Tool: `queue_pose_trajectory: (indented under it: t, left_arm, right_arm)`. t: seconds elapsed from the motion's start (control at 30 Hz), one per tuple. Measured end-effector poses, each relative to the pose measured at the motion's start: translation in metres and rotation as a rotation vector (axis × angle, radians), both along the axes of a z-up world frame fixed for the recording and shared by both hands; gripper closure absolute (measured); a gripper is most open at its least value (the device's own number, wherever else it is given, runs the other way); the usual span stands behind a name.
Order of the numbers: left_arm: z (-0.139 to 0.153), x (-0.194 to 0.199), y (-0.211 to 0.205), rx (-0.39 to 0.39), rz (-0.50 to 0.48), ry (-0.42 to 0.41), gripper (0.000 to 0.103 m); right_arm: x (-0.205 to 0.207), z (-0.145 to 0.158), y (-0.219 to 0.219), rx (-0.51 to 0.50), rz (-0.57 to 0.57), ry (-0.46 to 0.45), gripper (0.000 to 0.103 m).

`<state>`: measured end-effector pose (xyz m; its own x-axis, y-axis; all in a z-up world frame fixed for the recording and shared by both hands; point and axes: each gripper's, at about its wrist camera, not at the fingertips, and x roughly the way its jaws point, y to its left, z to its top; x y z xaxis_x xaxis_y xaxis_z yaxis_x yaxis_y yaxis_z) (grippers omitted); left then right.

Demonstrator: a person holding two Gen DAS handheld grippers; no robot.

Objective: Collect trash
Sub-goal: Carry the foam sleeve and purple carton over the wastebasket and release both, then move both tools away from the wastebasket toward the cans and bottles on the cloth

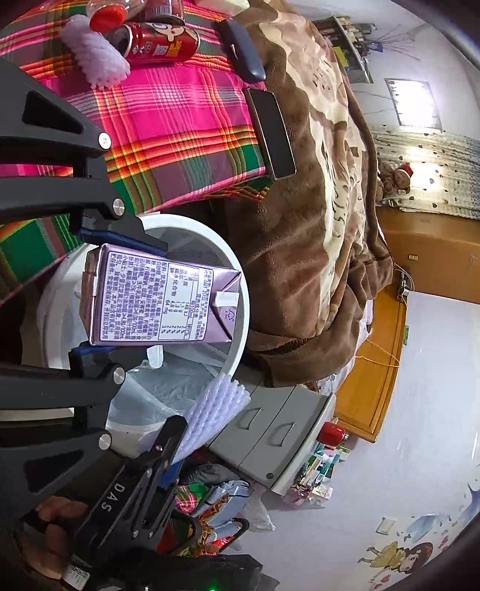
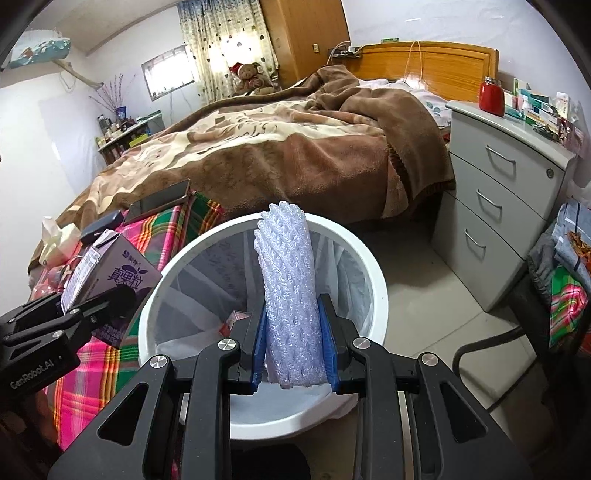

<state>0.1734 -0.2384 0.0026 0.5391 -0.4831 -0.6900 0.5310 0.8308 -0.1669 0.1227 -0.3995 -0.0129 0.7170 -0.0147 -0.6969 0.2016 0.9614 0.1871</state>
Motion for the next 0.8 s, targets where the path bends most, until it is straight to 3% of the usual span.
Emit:
queue_pose_trajectory:
  t: [0.07, 0.13, 0.17, 0.2, 0.27, 0.8]
  left_arm:
    - [-0.001, 0.001, -0.002, 0.0, 0.0, 0.002, 0.063]
    - [-0.002, 0.003, -0.003, 0.008, 0.006, 0.0, 0.045]
    - [-0.002, 0.003, -0.002, 0.002, 0.007, 0.001, 0.041]
    - [-0.001, 0.003, -0.002, -0.006, 0.003, 0.001, 0.04]
    - [-0.001, 0.001, -0.001, -0.009, 0.003, -0.001, 0.039]
    - [0.009, -0.012, 0.046, -0.02, 0.088, -0.023, 0.039]
  right_arm:
    - [0.001, -0.001, -0.002, -0.001, 0.002, 0.001, 0.074]
    - [0.002, -0.001, -0.003, -0.008, -0.005, 0.011, 0.068]
    - [0.003, -0.001, -0.003, -0.008, -0.006, 0.013, 0.059]
    - [0.002, -0.002, -0.003, -0.003, -0.004, 0.013, 0.051]
    - [0.001, -0.002, -0.003, 0.008, 0.003, 0.004, 0.047]
    - [-0.006, 0.006, 0.019, 0.04, 0.032, -0.036, 0.047]
